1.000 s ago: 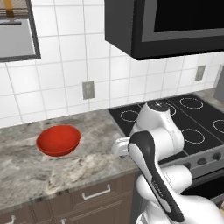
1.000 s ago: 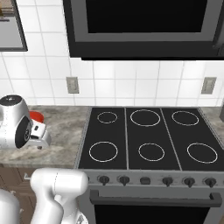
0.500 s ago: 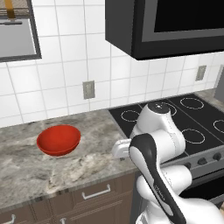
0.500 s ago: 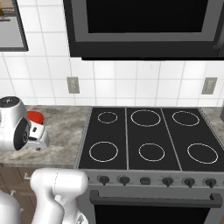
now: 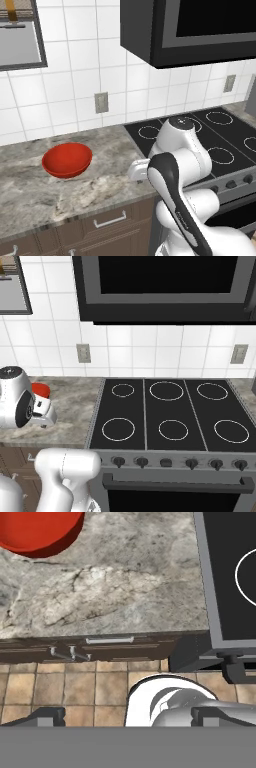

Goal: Pick the cup and bowl from the counter and place them on the counter next to the sink.

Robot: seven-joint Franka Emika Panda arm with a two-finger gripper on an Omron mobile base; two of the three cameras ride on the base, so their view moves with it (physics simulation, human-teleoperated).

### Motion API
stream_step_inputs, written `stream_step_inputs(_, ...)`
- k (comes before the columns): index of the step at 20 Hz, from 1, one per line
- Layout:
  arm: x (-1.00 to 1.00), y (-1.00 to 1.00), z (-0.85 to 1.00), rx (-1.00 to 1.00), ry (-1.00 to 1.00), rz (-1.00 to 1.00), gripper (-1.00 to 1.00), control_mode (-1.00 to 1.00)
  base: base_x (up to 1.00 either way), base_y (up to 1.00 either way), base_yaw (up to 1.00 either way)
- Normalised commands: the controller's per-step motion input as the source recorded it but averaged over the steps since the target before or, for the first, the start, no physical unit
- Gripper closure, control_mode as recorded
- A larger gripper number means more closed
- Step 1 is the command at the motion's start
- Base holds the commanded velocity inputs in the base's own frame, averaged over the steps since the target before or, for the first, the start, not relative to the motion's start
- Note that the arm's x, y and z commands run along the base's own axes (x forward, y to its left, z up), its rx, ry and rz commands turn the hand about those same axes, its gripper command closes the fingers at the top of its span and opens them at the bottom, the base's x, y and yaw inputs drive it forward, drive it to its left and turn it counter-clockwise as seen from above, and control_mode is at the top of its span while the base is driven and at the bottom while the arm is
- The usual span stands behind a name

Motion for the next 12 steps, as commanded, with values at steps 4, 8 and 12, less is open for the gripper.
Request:
stream_step_inputs(4,0.37,0.3,0.0,0.0,0.03,-0.03,-1.0,-1.0,0.0,0.0,0.0)
stream_step_inputs(8,0.62,0.48,0.0,0.0,0.03,-0.08,-1.0,-1.0,0.0,0.0,0.0)
stream_step_inputs(12,0.51,0.28,0.0,0.0,0.05,-0.03,-1.0,-1.0,0.0,0.0,0.0)
